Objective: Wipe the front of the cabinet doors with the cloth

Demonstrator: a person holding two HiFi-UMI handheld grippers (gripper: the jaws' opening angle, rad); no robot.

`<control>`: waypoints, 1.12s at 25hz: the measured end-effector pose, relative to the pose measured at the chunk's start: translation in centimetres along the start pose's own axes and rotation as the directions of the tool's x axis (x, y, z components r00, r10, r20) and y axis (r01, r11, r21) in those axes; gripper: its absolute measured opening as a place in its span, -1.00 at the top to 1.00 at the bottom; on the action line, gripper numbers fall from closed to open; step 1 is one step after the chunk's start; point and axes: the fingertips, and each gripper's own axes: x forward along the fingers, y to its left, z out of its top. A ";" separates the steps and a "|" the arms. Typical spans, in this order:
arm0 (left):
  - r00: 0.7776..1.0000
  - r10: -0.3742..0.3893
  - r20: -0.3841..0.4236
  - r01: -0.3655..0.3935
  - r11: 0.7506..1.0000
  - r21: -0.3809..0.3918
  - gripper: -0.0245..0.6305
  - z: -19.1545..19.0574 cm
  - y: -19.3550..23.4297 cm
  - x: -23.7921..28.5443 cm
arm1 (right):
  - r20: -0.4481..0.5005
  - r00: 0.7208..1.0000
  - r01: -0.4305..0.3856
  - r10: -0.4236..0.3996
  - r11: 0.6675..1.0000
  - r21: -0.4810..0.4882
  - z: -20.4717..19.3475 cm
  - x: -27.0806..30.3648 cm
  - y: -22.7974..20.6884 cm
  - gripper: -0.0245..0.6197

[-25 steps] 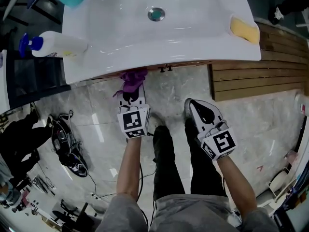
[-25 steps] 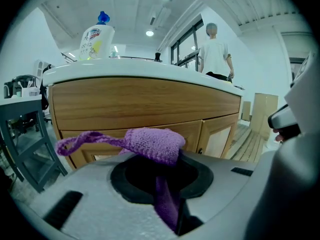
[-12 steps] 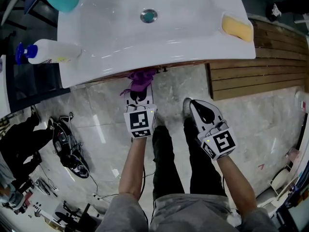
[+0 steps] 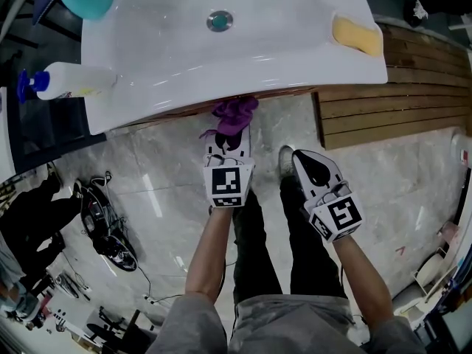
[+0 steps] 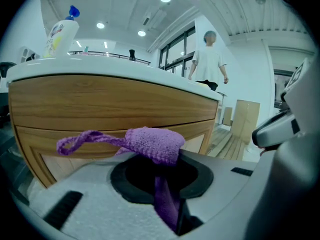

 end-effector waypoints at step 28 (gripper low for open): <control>0.999 0.016 -0.028 -0.019 0.992 -0.121 0.70 -9.1 7.3 -7.7 | -0.019 1.000 -0.020 0.021 1.000 0.024 -3.7 5.1 6.7 0.90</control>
